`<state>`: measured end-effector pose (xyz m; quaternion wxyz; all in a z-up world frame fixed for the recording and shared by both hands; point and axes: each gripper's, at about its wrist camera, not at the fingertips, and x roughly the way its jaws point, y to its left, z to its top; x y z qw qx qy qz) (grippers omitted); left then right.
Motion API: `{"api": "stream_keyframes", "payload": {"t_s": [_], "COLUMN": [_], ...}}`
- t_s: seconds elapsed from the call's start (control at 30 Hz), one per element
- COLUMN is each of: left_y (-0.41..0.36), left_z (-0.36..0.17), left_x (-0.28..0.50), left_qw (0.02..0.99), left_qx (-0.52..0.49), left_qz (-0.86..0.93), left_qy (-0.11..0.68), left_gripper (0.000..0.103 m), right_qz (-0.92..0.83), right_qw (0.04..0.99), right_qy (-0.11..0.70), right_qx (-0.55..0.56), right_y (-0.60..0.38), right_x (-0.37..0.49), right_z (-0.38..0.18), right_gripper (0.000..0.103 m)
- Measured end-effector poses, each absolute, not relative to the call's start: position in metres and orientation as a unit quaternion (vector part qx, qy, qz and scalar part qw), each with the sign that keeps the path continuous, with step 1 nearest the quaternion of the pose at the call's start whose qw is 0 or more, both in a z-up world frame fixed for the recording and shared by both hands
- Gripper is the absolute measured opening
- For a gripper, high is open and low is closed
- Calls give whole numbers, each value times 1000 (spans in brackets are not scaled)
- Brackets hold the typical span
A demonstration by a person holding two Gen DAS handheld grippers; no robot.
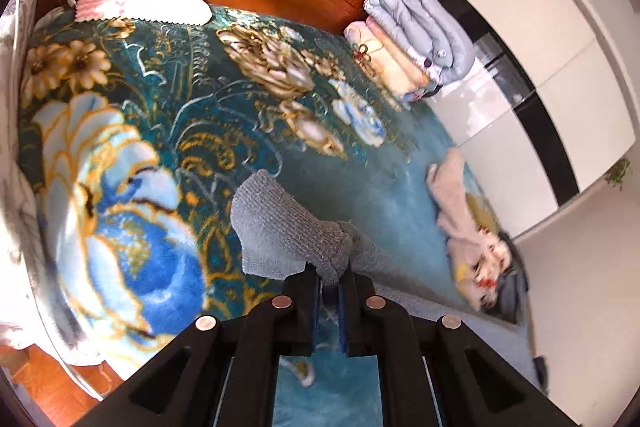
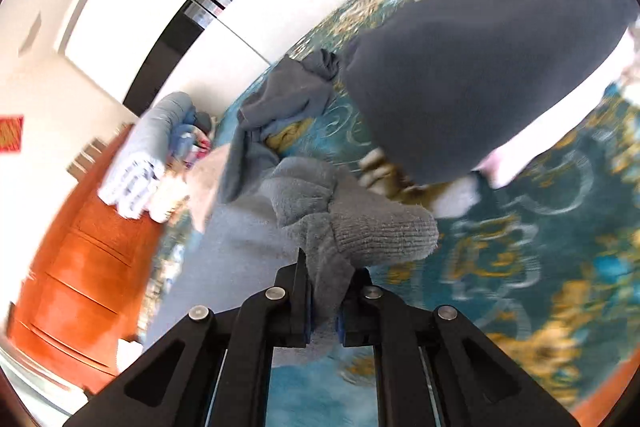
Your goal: Fold clothes
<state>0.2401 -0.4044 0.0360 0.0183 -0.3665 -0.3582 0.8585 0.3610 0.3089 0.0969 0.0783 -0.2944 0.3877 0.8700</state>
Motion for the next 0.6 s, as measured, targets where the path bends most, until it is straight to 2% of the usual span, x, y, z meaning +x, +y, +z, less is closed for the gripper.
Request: {"api": "stream_keyframes", "payload": {"t_s": [0.13, 0.23, 0.27, 0.4, 0.5, 0.57, 0.6], "left_y": [-394, -394, -395, -393, -391, -397, -402], "left_z": [5, 1, 2, 8, 14, 16, 15], "left_x": [239, 240, 240, 239, 239, 242, 242], "left_qw": [9, 6, 8, 3, -10, -16, -19], "left_qx": [-408, -415, -415, -417, -422, -415, -412], "left_qz": [839, 838, 837, 843, 848, 849, 848], "left_qy": [-360, -355, -356, -340, -321, -326, -332], "left_gripper": [8, 8, 12, 17, 37, 56, 56], "right_qz": [845, 820, 818, 825, 822, 821, 822], "right_qw": [115, 126, 126, 119, 111, 109, 111], "right_qy": [390, 406, 406, 388, 384, 376, 369], "right_qx": [-346, -384, -388, -394, -406, -416, -419], "right_y": [317, 317, 317, 318, 320, 321, 322], "right_x": [366, 358, 356, 350, 353, 359, 363], "right_z": [58, 30, 27, 34, 35, 37, 39], "right_gripper": [8, 9, 9, 10, 15, 17, 17]}}
